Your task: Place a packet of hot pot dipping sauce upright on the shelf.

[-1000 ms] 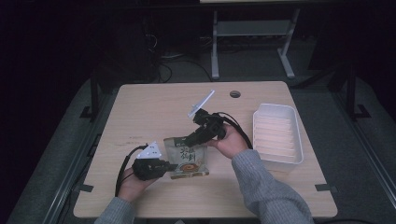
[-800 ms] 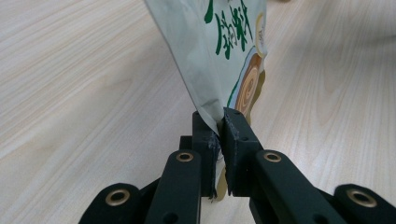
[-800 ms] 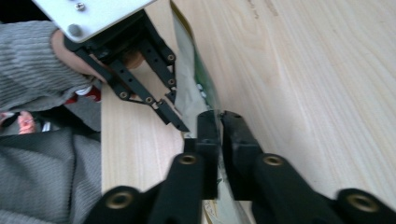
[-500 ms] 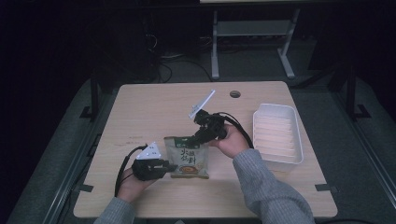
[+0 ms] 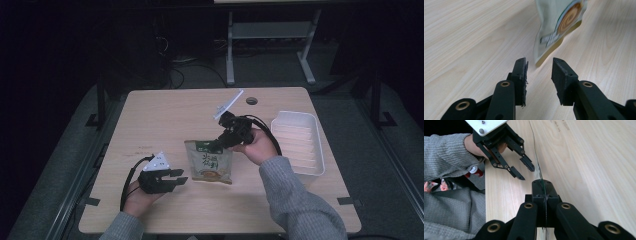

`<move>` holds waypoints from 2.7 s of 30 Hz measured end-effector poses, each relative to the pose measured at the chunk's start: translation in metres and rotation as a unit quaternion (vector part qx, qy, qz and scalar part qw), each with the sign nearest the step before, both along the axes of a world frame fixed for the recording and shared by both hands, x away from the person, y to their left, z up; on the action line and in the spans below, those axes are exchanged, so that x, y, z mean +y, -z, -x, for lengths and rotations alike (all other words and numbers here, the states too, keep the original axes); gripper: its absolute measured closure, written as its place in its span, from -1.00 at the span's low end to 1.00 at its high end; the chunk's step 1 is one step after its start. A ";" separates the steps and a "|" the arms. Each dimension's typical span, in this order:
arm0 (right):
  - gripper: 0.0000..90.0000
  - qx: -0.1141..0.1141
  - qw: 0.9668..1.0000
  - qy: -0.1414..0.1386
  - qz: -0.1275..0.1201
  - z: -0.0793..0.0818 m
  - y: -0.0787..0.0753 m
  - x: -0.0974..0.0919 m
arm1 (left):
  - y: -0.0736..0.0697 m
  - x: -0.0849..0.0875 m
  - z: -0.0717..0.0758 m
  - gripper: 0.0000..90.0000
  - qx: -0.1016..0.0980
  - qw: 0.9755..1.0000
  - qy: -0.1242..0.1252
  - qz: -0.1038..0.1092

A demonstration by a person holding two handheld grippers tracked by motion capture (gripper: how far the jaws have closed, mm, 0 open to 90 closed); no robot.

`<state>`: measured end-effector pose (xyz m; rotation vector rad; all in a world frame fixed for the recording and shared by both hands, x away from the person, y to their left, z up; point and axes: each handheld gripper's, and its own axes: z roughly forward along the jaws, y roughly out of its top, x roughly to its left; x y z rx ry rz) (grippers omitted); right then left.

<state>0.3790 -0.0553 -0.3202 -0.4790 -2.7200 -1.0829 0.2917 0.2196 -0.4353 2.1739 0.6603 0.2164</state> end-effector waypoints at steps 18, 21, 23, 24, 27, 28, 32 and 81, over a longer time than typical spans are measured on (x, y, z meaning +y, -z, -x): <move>0.99 -0.021 0.998 0.062 0.010 -0.016 -0.035 -0.069 | 0.003 0.001 -0.002 0.28 0.009 1.000 -0.009 -0.006; 0.99 -0.022 0.997 0.071 0.011 -0.018 -0.041 -0.081 | 0.003 0.001 -0.002 0.26 0.009 1.000 -0.010 -0.005; 0.99 -0.027 0.997 0.075 0.012 -0.019 -0.045 -0.088 | 0.003 0.001 -0.003 0.26 0.011 1.000 -0.010 -0.005; 0.99 -0.028 0.997 0.077 0.011 -0.019 -0.047 -0.092 | 0.003 0.001 -0.003 0.26 0.011 1.000 -0.010 -0.005; 0.99 -0.031 0.996 0.086 0.011 -0.020 -0.053 -0.105 | 0.004 0.001 -0.003 0.25 0.012 1.000 -0.011 -0.004; 0.99 -0.033 0.995 0.090 0.014 -0.021 -0.054 -0.109 | 0.004 0.001 -0.003 0.25 0.012 1.000 -0.011 -0.004; 0.99 -0.036 0.994 0.102 0.021 -0.021 -0.059 -0.125 | 0.004 0.001 -0.003 0.24 0.014 1.000 -0.010 -0.004; 0.98 -0.074 0.985 0.131 0.082 -0.017 -0.040 -0.212 | 0.007 0.004 -0.007 0.16 0.026 0.999 -0.018 0.004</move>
